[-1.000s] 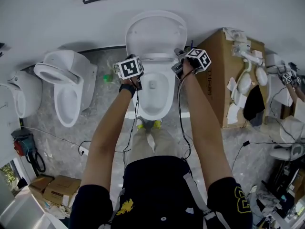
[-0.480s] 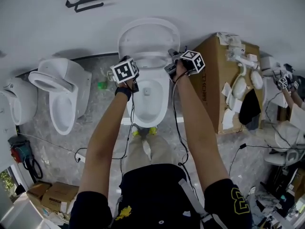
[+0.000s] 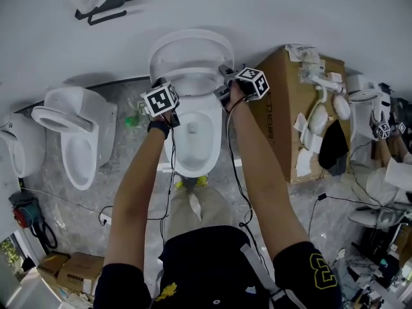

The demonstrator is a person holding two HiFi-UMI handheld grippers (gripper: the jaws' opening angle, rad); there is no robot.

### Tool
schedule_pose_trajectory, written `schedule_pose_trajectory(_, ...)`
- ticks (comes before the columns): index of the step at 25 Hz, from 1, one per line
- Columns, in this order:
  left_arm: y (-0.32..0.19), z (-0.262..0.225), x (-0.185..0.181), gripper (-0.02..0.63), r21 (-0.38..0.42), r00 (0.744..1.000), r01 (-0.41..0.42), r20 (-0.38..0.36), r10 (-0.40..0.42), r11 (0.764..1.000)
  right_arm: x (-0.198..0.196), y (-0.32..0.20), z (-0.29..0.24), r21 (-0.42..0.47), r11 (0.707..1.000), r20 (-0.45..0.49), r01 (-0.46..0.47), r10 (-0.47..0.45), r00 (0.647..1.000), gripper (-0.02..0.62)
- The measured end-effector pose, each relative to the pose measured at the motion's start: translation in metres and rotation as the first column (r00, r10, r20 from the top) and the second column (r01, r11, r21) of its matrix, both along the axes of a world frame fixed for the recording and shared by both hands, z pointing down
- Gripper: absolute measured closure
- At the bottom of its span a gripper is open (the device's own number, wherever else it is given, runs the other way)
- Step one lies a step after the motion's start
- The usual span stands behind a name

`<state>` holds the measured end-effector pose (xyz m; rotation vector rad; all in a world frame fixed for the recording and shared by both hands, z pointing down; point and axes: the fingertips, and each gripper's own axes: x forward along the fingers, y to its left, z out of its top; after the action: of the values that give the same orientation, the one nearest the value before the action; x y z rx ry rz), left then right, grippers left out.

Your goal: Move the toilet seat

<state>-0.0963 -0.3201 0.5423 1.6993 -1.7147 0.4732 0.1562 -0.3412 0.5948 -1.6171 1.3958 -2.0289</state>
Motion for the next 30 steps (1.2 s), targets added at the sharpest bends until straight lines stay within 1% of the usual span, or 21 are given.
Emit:
schedule_pose_trajectory(5,-0.018,0.001,0.003,0.589,0.011,1.0,-0.02,0.018,0.02,1.0,0.006,-0.013,0.0,0.005,1.0,-0.015,-0.027,0.027,1.0,0.258)
schedule_pose_trajectory(10,-0.035,0.005,-0.005,0.589,0.024,0.999,-0.029,0.028,0.029,0.999,-0.003,-0.027,0.003,-0.01,0.999,-0.022,-0.054,0.053,0.998,0.258)
schedule_pose_trajectory(11,-0.034,0.007,-0.01,0.589,0.013,0.999,-0.023,0.046,0.022,1.0,-0.004,-0.026,0.003,-0.019,0.998,-0.019,-0.058,0.057,0.998,0.258)
schedule_pose_trajectory(12,-0.031,0.009,-0.021,0.589,-0.012,0.996,-0.002,0.094,0.003,1.0,-0.004,-0.027,0.006,-0.022,0.998,-0.019,-0.058,0.058,0.998,0.258)
schedule_pose_trajectory(13,-0.025,0.011,-0.038,0.589,-0.041,0.987,0.03,0.157,-0.023,0.999,-0.006,-0.029,0.01,-0.02,0.998,-0.021,-0.055,0.055,0.998,0.257)
schedule_pose_trajectory(14,-0.021,0.011,-0.049,0.589,-0.053,0.98,0.056,0.192,-0.045,0.997,-0.009,-0.032,0.014,-0.017,0.999,-0.023,-0.048,0.048,0.999,0.256)
schedule_pose_trajectory(15,-0.023,0.011,-0.048,0.589,-0.04,0.985,0.058,0.168,-0.05,0.997,-0.013,-0.034,0.016,-0.014,0.999,-0.024,-0.041,0.041,0.999,0.256)
schedule_pose_trajectory(17,-0.035,0.009,-0.025,0.589,0.018,0.998,0.027,0.06,-0.028,0.999,-0.015,-0.035,0.012,-0.011,0.999,-0.021,-0.035,0.035,0.999,0.256)
schedule_pose_trajectory(18,-0.039,0.008,-0.016,0.589,0.033,0.999,0.017,0.038,-0.019,0.999,-0.013,-0.035,0.009,-0.01,0.999,-0.019,-0.036,0.036,0.999,0.256)
schedule_pose_trajectory(20,-0.042,0.008,-0.008,0.589,0.039,0.999,0.012,0.034,-0.014,0.999,-0.006,-0.035,0.008,-0.006,0.999,-0.019,-0.038,0.038,0.999,0.256)
schedule_pose_trajectory(24,-0.04,0.009,-0.011,0.589,0.041,0.999,0.03,0.036,-0.032,0.999,-0.008,-0.038,0.009,0.008,1.0,-0.015,-0.022,0.022,1.0,0.255)
schedule_pose_trajectory(25,-0.039,0.011,-0.007,0.589,0.039,0.999,0.027,0.02,-0.028,0.999,-0.006,-0.038,0.01,0.016,1.0,-0.009,-0.018,0.018,1.0,0.254)
schedule_pose_trajectory(27,-0.036,0.016,0.016,0.589,0.032,0.999,-0.006,-0.033,0.007,0.999,0.004,-0.037,0.016,0.037,0.999,0.041,-0.031,0.03,0.999,0.233)
schedule_pose_trajectory(28,-0.038,0.015,0.024,0.589,0.043,0.999,-0.027,-0.018,0.027,0.999,0.01,-0.035,0.017,0.051,0.997,0.072,-0.05,0.046,0.996,0.232)
schedule_pose_trajectory(30,-0.045,0.009,0.023,0.589,0.068,0.998,-0.048,0.054,0.044,0.997,0.017,-0.032,0.013,0.078,0.993,0.1,-0.084,0.076,0.992,0.232)
